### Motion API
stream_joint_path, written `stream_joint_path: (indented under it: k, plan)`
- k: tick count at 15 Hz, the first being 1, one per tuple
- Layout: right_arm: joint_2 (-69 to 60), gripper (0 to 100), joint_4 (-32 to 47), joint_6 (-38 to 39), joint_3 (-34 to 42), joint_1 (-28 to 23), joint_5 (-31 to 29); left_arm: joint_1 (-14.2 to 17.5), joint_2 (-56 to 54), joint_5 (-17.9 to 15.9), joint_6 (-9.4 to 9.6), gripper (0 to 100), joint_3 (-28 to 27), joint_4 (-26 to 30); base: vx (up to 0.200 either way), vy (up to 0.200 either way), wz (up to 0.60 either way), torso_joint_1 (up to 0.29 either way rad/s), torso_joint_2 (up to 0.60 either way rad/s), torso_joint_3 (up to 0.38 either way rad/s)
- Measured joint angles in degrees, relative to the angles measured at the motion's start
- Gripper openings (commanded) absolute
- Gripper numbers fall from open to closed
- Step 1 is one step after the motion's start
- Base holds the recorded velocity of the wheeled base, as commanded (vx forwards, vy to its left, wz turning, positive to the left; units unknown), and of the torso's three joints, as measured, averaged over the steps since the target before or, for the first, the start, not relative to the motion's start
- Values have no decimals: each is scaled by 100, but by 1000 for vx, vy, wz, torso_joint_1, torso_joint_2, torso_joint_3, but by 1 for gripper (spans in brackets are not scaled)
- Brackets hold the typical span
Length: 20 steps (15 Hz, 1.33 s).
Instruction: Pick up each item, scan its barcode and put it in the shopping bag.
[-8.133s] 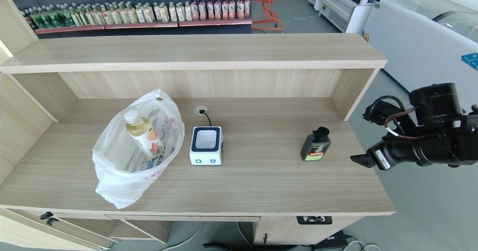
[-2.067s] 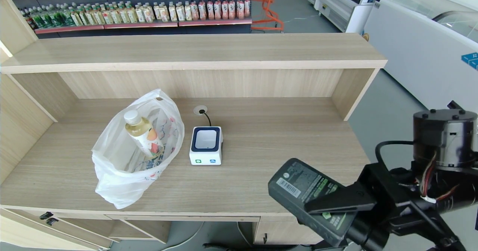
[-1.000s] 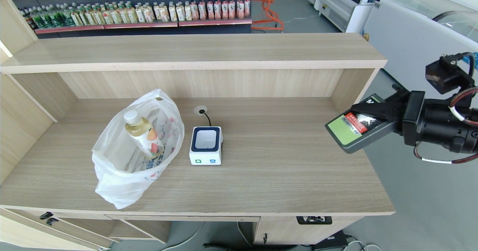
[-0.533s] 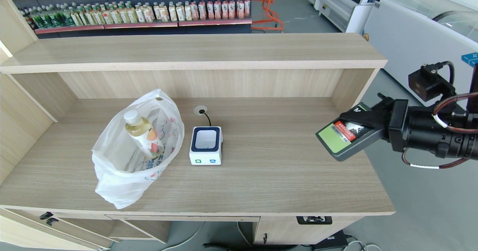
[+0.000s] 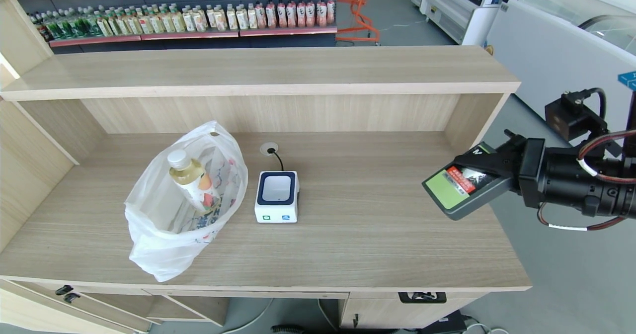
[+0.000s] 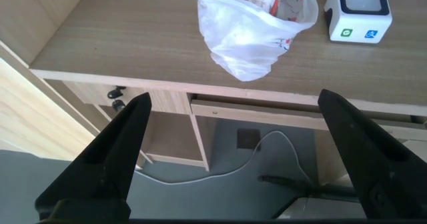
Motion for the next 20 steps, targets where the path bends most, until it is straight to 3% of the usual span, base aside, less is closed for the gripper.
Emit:
stream_joint_path:
  k: [2, 6, 15, 17, 20]
  plan:
    - [6, 0, -5, 0, -28, 11, 20, -16, 0, 2, -12, 100, 0, 0, 0, 200, 0, 19, 10, -2]
    - [13, 0, -5, -5, -23, 24, 29, -10, 0, 0, 7, 100, 0, 2, 0, 0, 0, 0, 0, 0]
    - [16, 0, 13, -11, -6, 22, 22, -10, 0, 6, -115, 100, 0, -5, 200, 200, 0, 2, 1, 4]
    - [22, 0, 20, -51, 29, 124, 16, -10, 0, 4, -90, 100, 0, -5, 0, 0, 0, 0, 0, 0]
    - [0, 0, 41, -745, 418, 345, -11, -2, 0, 0, -84, 100, 0, -5, 0, 0, 0, 0, 0, 0]
